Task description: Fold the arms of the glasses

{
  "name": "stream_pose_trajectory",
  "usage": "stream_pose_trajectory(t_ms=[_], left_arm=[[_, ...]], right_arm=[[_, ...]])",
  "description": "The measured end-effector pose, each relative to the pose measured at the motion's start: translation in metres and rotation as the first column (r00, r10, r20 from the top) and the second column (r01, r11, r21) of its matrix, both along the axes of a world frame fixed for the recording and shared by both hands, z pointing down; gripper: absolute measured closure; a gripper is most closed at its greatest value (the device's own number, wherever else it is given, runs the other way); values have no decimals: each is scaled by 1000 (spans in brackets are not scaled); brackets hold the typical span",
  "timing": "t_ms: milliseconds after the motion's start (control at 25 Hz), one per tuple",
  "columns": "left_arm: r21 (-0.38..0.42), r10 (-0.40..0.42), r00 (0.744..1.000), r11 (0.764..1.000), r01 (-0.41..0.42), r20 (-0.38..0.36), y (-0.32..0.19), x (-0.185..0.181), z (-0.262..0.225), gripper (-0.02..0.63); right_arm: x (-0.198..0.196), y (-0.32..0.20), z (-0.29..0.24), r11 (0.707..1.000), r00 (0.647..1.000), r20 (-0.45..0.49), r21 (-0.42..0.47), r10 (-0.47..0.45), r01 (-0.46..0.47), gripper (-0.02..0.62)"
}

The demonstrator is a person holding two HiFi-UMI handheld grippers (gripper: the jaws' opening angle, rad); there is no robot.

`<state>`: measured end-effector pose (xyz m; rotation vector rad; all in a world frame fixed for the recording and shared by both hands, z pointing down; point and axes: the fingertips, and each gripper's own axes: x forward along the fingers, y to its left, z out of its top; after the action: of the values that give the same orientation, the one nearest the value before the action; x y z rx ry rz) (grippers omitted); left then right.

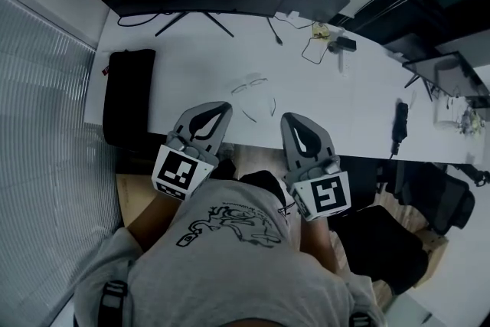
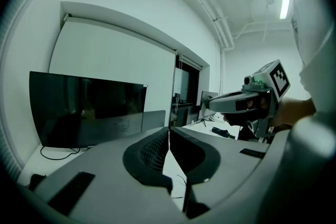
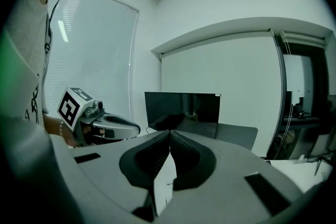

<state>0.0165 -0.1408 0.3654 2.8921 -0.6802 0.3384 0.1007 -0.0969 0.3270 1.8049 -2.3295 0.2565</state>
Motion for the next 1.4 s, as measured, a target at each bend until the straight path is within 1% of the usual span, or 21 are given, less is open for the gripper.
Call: stream_pose_trajectory(t_ms=[120, 320, 400, 480, 640, 840, 960, 1120, 1240, 1400], left_arm=[[-21, 13, 1000, 1000, -13, 27, -15, 4, 21, 581], [-69, 43, 995, 997, -36, 93, -36, 14, 67, 580], [-79, 52, 990, 996, -42, 129, -40, 18, 88, 577], [-97, 59, 986, 994, -44, 157, -43, 23, 111, 543], [-113, 69, 975, 993, -45, 212, -50, 30, 156, 535], [-132, 92, 949, 990, -54, 301, -60, 38, 213, 518], [-178, 120, 933, 982, -61, 340, -64, 39, 249, 515], [-239, 166, 905, 968, -74, 391, -69, 40, 291, 492], [-270, 186, 893, 960, -76, 409, -73, 44, 312, 491], [-271, 210, 884, 957, -99, 418, -80, 56, 328, 491]], right_arm=[[6, -11, 16, 1000, 1000, -18, -13, 10, -10, 586], [28, -25, 65, 993, 996, -74, -108, 44, -52, 586], [38, -28, 89, 990, 995, -90, -129, 52, -64, 586], [49, -30, 116, 985, 992, -111, -152, 62, -79, 586], [70, -35, 178, 972, 986, -156, -215, 62, -95, 586], [90, -34, 251, 941, 982, -176, -314, 70, -123, 584], [94, -33, 285, 924, 982, -170, -357, 81, -138, 583], [103, -29, 328, 894, 980, -159, -413, 117, -174, 581], [111, -25, 355, 866, 978, -157, -458, 140, -198, 575], [117, -26, 382, 832, 974, -164, -510, 155, -218, 561]])
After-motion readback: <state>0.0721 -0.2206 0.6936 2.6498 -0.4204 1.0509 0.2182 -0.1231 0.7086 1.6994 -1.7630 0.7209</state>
